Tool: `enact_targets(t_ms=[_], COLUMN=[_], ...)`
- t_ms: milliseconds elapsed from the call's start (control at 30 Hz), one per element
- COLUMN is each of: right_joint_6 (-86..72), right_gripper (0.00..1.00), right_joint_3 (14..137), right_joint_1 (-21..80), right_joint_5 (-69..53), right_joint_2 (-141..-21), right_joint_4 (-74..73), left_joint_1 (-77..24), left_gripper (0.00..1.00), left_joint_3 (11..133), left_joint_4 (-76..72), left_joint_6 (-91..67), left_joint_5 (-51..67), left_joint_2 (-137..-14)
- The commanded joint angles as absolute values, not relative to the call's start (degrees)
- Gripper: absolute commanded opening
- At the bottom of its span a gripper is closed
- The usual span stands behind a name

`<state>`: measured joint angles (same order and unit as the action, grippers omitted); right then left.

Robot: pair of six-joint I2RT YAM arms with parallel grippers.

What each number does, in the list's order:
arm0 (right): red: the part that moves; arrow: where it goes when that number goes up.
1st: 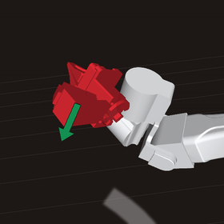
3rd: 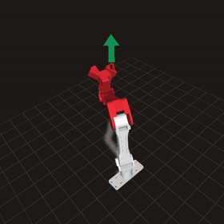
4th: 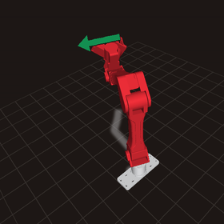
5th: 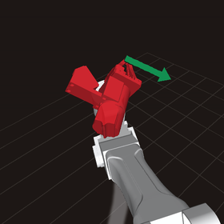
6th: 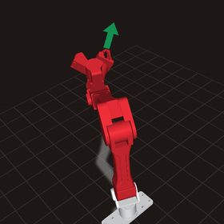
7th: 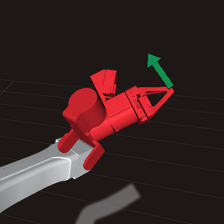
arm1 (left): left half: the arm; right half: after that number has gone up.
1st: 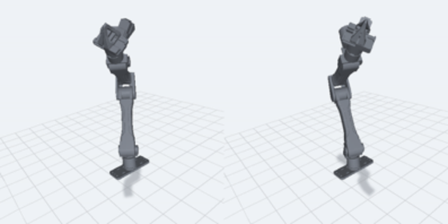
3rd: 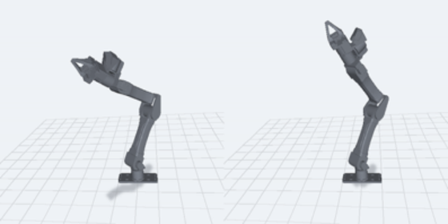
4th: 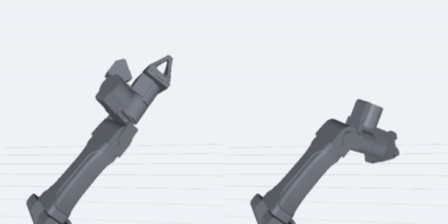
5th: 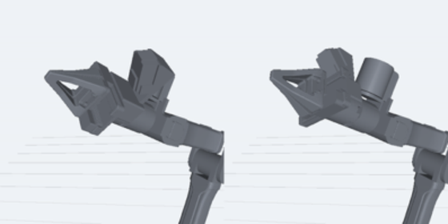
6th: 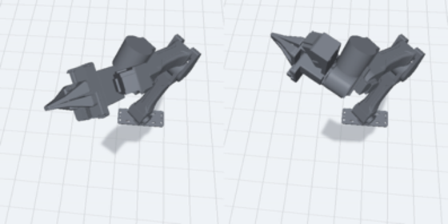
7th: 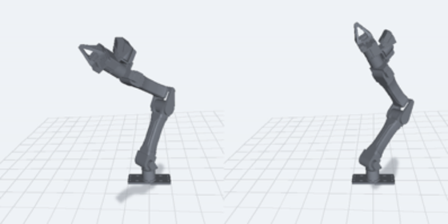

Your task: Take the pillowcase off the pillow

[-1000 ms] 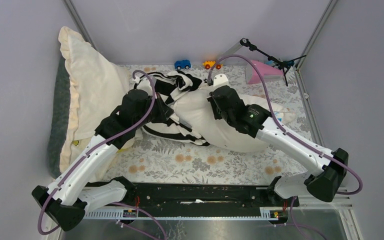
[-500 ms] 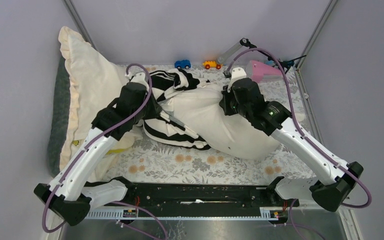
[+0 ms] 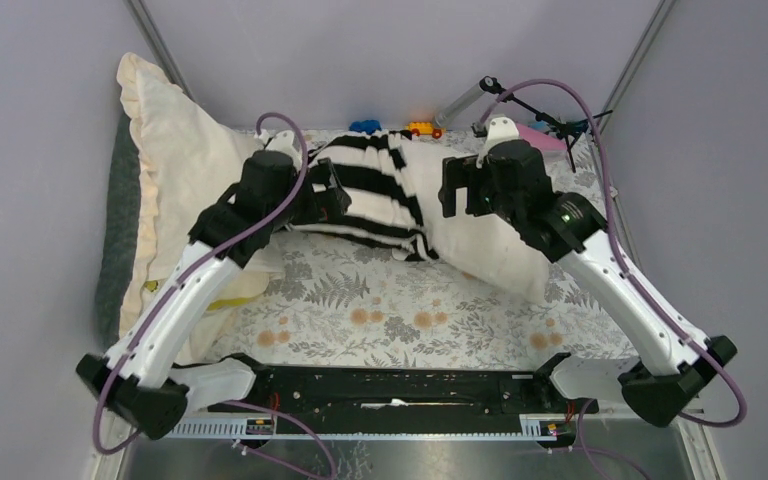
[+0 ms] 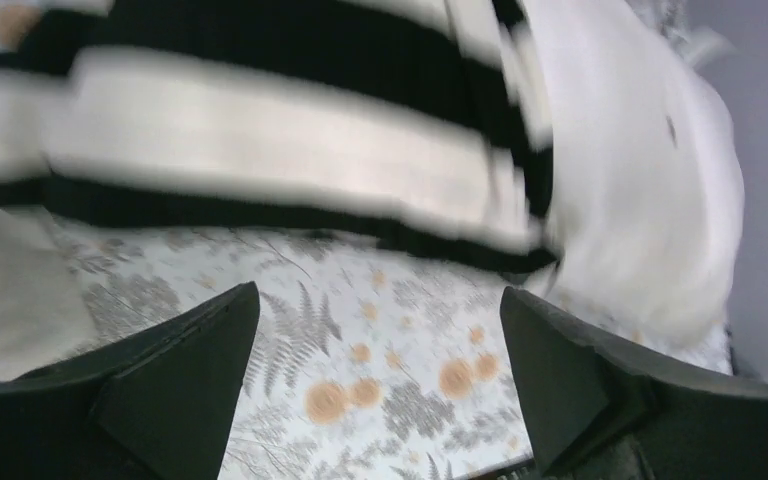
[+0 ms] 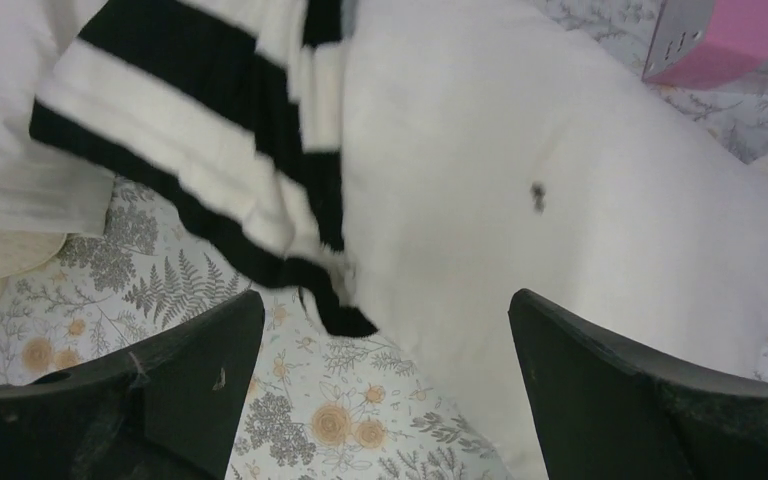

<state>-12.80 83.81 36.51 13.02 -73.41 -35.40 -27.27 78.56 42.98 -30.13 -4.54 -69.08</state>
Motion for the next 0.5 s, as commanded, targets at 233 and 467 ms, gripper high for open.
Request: enact_targets(t_ms=[233,467], right_joint_6=[-14.1,-16.2], right_gripper=[1.00,1.00], right_joint_3=[68.8,55.8], right_joint_1=[37.0,37.0], right_joint_5=[17.4,19.7], right_joint_2=[-68.6,-68.4], right_joint_4=[-27.4,-14.7], left_joint_1=[-50.9,-53.4], left_gripper=[0.99,0.99], left_joint_3=[66.8,64.7], left_joint_4=[25.8,17.0], left_joint_6=[-39.2,-43.8], left_joint_5=[-18.5,-22.4], left_joint_2=[-68.0,-74.9])
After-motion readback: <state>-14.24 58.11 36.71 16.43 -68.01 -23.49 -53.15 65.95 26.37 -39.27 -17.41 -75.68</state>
